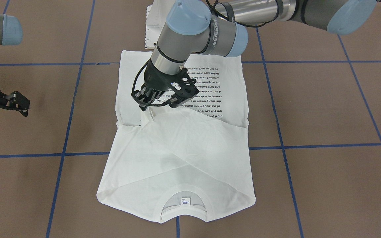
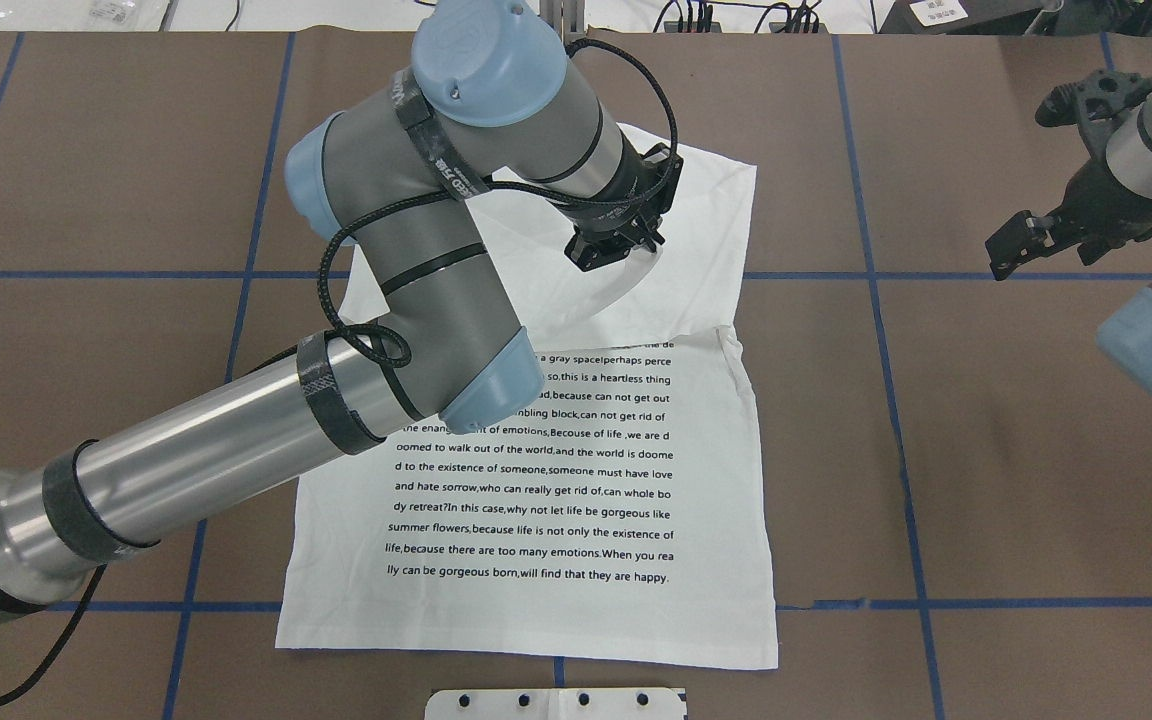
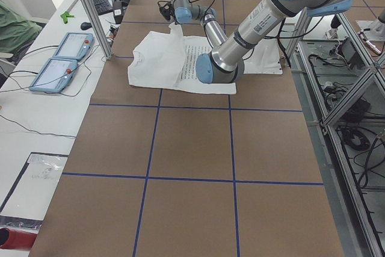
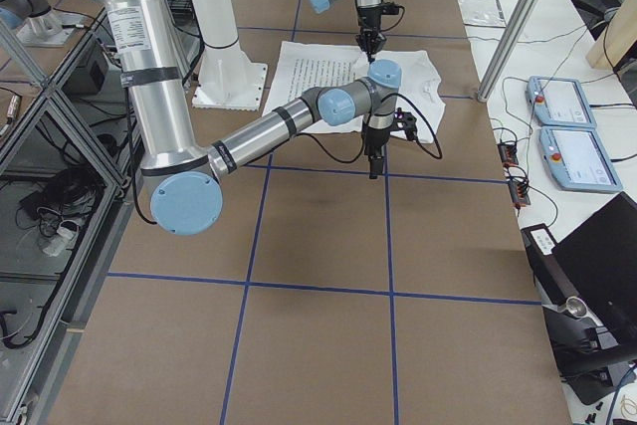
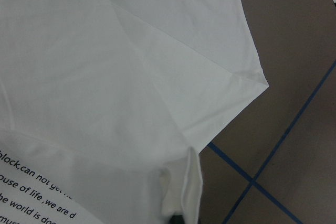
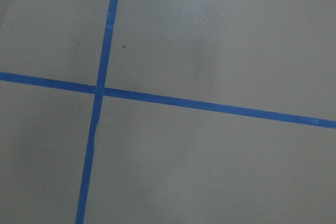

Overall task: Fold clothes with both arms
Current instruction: 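Fold the held sleeve across the shirt chest with the left gripper, then release the sleeve and withdraw the left gripper while the right gripper lowers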

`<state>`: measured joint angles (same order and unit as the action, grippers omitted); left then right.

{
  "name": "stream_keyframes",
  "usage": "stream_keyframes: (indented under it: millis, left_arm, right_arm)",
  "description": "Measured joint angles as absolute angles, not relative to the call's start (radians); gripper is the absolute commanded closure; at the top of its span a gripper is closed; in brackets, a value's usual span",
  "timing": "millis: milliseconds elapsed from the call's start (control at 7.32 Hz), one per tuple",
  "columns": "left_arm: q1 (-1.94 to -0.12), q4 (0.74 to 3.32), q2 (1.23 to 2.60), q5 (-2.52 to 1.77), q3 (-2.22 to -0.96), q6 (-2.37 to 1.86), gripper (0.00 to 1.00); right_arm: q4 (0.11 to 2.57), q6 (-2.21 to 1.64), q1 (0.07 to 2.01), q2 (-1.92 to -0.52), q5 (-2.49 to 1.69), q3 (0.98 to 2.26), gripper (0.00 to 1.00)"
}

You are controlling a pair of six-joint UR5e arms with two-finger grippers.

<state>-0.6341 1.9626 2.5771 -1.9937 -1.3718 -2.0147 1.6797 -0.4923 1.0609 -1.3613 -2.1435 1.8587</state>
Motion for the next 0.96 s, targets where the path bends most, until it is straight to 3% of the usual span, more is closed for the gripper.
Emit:
stream_keyframes:
  millis: [273, 410, 546, 683, 956]
  left_arm:
    - [-0.601, 1.997, 2.583, -1.964, -1.335, -2.034, 1.0]
    - [-0.578, 2.001, 2.588, -1.942, -1.331, -2.054, 0.95]
    - [-0.553, 2.003, 2.59, -1.922, -1.328, -2.067, 0.06]
    - [-0.527, 2.017, 2.588, -1.896, -1.32, -2.068, 0.01]
    - [-0.49, 2.065, 2.584, -1.829, -1.297, -2.033, 0.01]
  right_arm:
    - [1.68, -0.493, 1.06, -1.357, -2.144, 1.855, 0.0]
    - [1.68, -0.493, 1.06, -1.353, -2.144, 1.851, 0.0]
    - [1.68, -0.493, 1.06, -1.35, -2.144, 1.848, 0.0]
    - [1.68, -0.493, 1.06, -1.349, -2.144, 1.849, 0.0]
    - [1.68, -0.496, 1.06, -1.343, -2.144, 1.854, 0.0]
